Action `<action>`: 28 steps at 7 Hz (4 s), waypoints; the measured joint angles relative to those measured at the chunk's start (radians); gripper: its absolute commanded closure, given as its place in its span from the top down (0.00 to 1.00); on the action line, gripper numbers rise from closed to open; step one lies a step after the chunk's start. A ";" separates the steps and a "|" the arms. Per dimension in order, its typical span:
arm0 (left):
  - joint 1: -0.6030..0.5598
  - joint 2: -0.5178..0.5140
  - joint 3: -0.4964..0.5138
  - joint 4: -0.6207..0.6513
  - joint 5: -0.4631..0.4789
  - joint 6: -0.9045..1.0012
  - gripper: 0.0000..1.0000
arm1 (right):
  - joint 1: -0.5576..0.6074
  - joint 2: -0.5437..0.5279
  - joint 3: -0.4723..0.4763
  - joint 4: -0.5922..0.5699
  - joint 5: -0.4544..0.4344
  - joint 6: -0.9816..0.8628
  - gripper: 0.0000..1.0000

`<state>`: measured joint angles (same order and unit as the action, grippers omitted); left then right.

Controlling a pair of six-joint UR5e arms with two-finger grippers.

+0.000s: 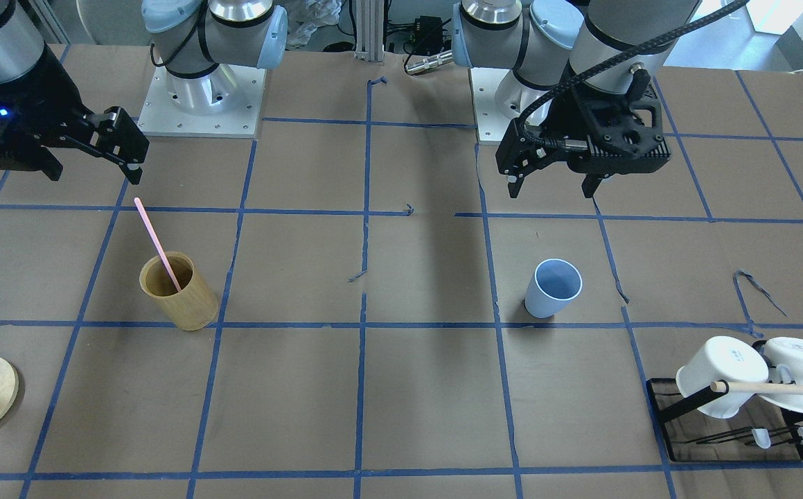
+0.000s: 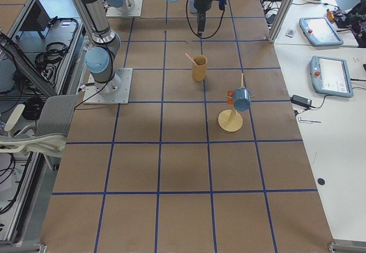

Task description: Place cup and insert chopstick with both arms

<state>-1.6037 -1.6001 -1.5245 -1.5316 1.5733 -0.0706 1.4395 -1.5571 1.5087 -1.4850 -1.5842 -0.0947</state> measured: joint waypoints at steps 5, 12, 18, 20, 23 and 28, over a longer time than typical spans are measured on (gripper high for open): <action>0.002 -0.002 -0.007 0.001 0.001 0.000 1.00 | 0.003 0.001 -0.002 0.011 -0.004 -0.003 1.00; 0.024 0.000 -0.089 0.041 0.005 0.079 1.00 | 0.003 -0.002 0.003 -0.002 0.004 -0.016 0.99; 0.235 -0.065 -0.352 0.307 0.037 0.320 0.94 | -0.007 -0.006 0.297 -0.344 -0.007 -0.141 0.98; 0.238 -0.110 -0.366 0.370 0.037 0.326 0.93 | -0.007 -0.007 0.362 -0.336 -0.009 -0.117 0.89; 0.238 -0.158 -0.385 0.403 0.041 0.328 0.78 | -0.007 -0.009 0.376 -0.276 -0.041 -0.093 0.77; 0.237 -0.212 -0.412 0.458 0.042 0.323 0.00 | -0.012 -0.003 0.367 -0.282 -0.042 -0.081 0.60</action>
<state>-1.3670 -1.8126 -1.9365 -1.0731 1.6157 0.2525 1.4279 -1.5599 1.8753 -1.7668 -1.6266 -0.1758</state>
